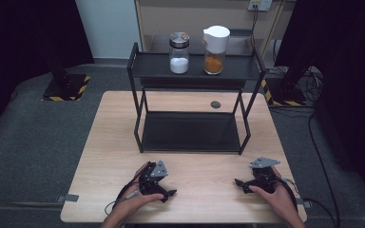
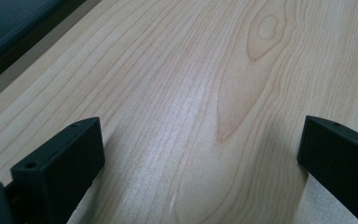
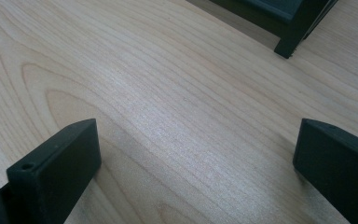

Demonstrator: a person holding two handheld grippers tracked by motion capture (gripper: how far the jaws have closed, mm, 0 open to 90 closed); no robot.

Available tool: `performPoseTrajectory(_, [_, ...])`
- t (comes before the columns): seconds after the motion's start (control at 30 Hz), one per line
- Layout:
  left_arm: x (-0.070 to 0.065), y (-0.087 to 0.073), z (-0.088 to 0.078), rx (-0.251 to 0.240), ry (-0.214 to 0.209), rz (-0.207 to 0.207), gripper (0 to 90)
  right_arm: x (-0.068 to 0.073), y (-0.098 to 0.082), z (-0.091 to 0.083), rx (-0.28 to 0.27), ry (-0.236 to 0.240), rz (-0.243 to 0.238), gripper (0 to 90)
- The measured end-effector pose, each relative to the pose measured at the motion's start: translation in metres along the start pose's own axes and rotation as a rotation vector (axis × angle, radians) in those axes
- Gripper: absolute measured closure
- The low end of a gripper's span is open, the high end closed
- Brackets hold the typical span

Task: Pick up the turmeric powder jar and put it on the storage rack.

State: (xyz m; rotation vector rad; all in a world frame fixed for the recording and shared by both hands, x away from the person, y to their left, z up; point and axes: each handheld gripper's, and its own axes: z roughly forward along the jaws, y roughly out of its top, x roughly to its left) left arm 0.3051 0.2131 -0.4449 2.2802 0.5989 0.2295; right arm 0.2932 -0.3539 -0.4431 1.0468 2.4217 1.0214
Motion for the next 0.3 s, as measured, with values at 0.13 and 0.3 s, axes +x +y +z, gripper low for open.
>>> performPoseTrajectory(0.13, [0.0000, 0.0000, 0.0000, 0.000, 0.000, 0.000, 0.0, 0.0003, 0.0000, 0.0000, 0.000, -0.001, 0.001, 1.4])
performPoseTrajectory(0.3, [0.0000, 0.0001, 0.0000, 0.000, 0.000, 0.000, 0.0, 0.0005, 0.0001, 0.0000, 0.000, -0.002, 0.002, 1.4])
